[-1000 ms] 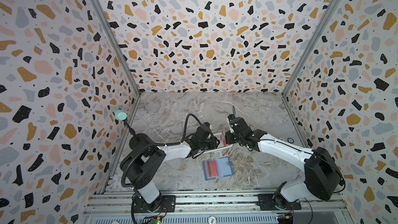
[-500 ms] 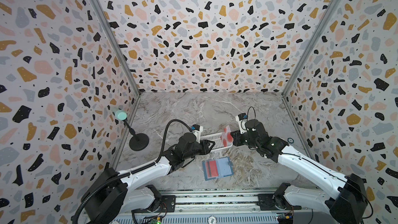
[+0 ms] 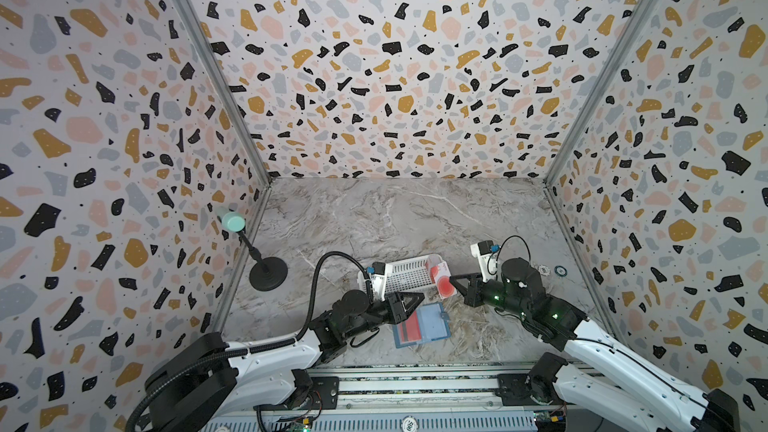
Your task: Put the credit cards into the card holder
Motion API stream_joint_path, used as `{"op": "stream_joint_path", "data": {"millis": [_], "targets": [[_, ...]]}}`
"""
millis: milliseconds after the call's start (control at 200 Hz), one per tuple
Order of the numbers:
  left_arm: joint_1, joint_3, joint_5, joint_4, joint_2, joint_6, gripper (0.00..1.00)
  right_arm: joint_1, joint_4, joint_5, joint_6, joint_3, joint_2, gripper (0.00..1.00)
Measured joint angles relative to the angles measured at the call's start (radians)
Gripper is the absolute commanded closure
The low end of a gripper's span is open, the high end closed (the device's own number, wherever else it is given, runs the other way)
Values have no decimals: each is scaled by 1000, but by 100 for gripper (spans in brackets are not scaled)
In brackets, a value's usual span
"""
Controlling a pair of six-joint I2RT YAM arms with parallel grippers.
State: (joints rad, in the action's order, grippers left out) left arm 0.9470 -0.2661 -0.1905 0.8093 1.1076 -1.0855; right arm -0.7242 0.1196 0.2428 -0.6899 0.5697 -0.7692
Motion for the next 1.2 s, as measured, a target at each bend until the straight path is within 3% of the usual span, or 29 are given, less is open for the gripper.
{"op": "stream_joint_path", "data": {"millis": [385, 726, 1201], "targets": [[24, 4, 12, 229, 56, -87, 60, 0, -121, 129, -132, -72, 119, 100], [25, 8, 0, 282, 56, -115, 63, 0, -216, 196, -203, -81, 129, 100], [32, 10, -38, 371, 72, -169, 75, 0, -314, 235, -263, -134, 128, 100]]}}
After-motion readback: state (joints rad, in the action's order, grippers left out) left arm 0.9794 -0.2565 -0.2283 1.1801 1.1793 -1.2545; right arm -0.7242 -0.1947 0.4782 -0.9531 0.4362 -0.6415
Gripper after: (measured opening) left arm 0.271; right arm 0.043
